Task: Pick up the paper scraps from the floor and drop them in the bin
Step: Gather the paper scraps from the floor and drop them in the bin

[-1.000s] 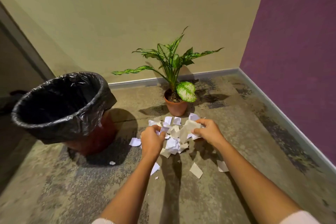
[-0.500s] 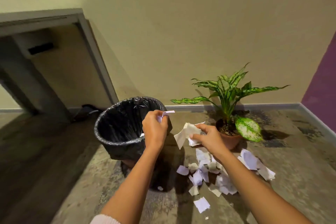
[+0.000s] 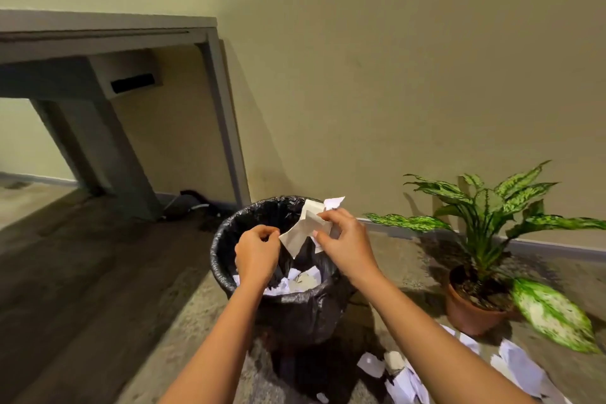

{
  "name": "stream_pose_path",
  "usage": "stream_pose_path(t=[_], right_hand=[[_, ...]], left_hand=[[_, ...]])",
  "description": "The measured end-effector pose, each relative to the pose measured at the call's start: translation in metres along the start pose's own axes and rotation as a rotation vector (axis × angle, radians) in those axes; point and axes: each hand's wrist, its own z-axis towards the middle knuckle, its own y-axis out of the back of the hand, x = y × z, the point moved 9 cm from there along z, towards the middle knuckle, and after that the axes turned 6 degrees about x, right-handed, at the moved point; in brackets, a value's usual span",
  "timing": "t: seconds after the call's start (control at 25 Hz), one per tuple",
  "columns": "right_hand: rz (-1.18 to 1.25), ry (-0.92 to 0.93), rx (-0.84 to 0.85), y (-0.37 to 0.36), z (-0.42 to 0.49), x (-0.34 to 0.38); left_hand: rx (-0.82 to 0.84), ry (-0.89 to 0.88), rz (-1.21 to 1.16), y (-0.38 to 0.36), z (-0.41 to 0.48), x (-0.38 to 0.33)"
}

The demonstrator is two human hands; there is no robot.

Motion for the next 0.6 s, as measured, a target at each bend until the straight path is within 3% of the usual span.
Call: stream_pose_path(t=[0.36,0.6], right_hand=[[-0.052,-0.117,0.242,-0.043,0.009,-0.016],[-0.160,-0.062,0.158,-0.023,0.006,-0.014]], left_hand=[[-0.003,0.051,0.017,0.001,0.008,0.025],[0.008,-0.017,0.092,-0.001,-0.004,0.014]])
